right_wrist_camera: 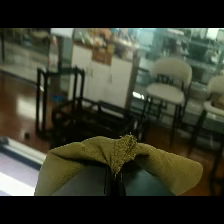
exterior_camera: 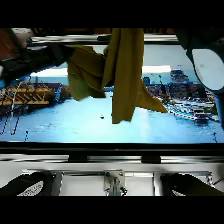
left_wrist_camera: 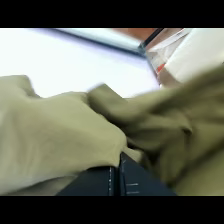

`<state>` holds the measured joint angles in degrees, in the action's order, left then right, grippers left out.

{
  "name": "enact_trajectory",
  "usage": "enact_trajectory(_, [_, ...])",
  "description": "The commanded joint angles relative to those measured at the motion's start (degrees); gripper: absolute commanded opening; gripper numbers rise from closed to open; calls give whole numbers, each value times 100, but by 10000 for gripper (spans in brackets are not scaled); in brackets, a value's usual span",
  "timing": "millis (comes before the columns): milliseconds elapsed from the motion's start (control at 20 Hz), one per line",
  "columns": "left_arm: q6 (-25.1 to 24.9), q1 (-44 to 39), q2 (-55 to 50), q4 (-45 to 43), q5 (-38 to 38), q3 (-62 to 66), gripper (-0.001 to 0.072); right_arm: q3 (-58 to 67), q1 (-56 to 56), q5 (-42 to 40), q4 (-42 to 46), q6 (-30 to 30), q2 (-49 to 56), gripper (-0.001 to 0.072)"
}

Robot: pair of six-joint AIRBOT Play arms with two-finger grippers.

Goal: Fold the shirts.

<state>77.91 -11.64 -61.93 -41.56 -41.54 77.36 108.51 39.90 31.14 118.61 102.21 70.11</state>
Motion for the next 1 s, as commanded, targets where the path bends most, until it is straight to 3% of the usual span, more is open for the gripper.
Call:
enact_trajectory(0, [1469,-216,866,-1801,-1132,-396,46,4,2,-706,20,1139,-4,71])
enact_trajectory(50, [1893,-444,949,-2026,-1333,-791,46,4,2,-494,0,1196,-4,71])
enact_trajectory(150, [2216,-1165,975,-1727,-1104,-1786,47,4,4,28,-22,1196,-4,71])
enact_trajectory(300, [2251,-2710,584,-896,920,-2973,48,4,4,1233,-79,1185,-4,71])
enact_trajectory(450, [2245,-3709,-420,-37,2417,-2962,49,4,4,2771,-286,962,-4,71])
enact_trajectory(600, [2157,-4033,-1440,92,2302,-2398,68,4,4,3821,-321,608,-4,71])
enact_trajectory(650, [1952,-4017,-1639,92,2081,-2181,263,4,4,4079,-323,485,-4,71])
enact_trajectory(700, [1770,-3923,-1727,90,1764,-1978,572,4,4,4297,-323,369,-4,71])
enact_trajectory(750, [1537,-3764,-1720,85,1423,-1829,682,4,4,4520,-328,262,-4,71])
enact_trajectory(950, [76,-2485,-1261,-66,-66,-1368,661,4,9,5082,-868,-153,-83,71])
